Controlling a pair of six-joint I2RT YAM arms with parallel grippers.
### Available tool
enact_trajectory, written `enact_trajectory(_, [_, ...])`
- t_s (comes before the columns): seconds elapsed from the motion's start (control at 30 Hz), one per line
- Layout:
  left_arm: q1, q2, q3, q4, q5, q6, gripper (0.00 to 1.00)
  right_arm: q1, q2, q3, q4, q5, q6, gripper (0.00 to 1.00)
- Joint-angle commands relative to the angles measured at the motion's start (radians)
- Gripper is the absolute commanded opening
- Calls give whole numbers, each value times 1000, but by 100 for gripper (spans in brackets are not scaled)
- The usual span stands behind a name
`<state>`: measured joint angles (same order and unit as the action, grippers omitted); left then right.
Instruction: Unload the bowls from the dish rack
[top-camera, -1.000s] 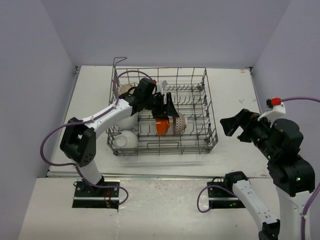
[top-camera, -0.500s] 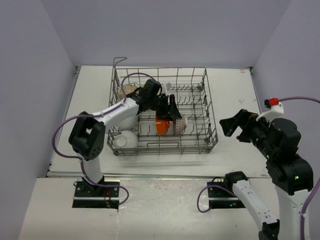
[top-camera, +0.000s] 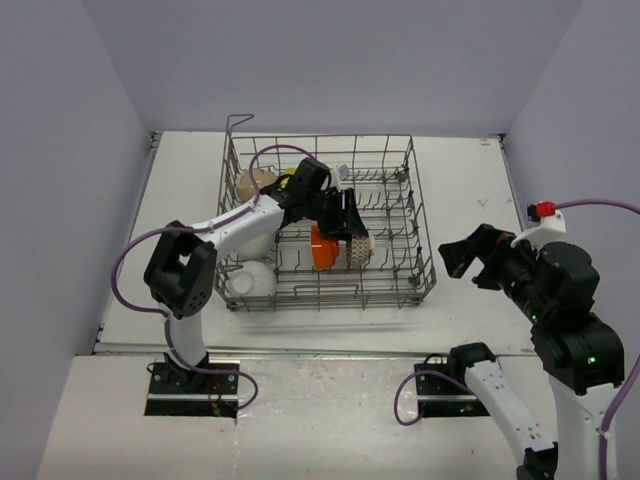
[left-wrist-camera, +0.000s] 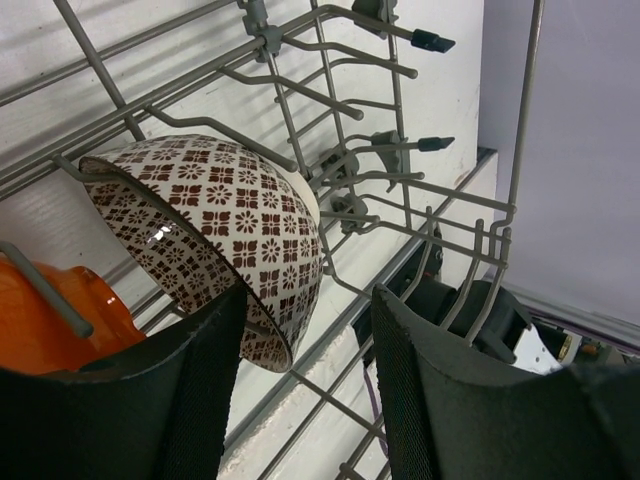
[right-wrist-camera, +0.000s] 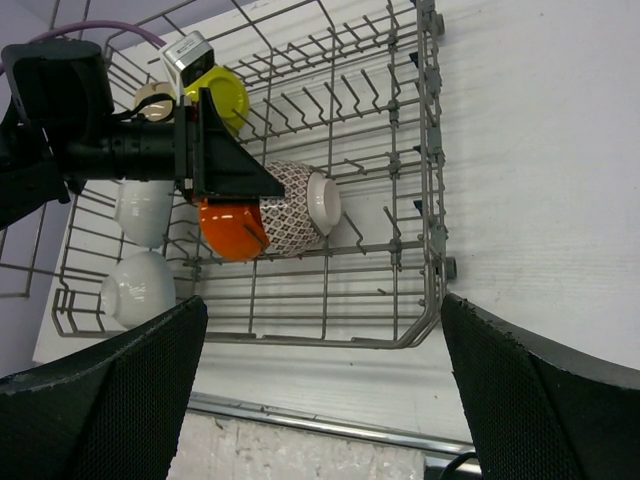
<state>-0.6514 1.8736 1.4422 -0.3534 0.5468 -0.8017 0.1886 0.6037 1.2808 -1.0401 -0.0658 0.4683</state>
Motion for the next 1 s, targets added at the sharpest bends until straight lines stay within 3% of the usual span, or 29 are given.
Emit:
enact_trajectory(0.0, [-8,10,43,37,-5,-24,54,-2,-5,-8,3,12,-3,99])
enact_trajectory(0.53, [-14,24,-3,76,-39,-71,38,-3,-10,15,-15,31,-36,99])
enact_trajectory(0.67, [-14,18,-31,85,-48,-83,21,-3,-13,14,-15,24,-33,99])
enact_trajectory(0.83, [-13,15,-94,120,-51,-103,15,-3,-18,15,-18,24,-33,99])
enact_trajectory(0.97, [-14,6,-127,169,-42,-119,2,-3,-22,17,-29,29,-43,99])
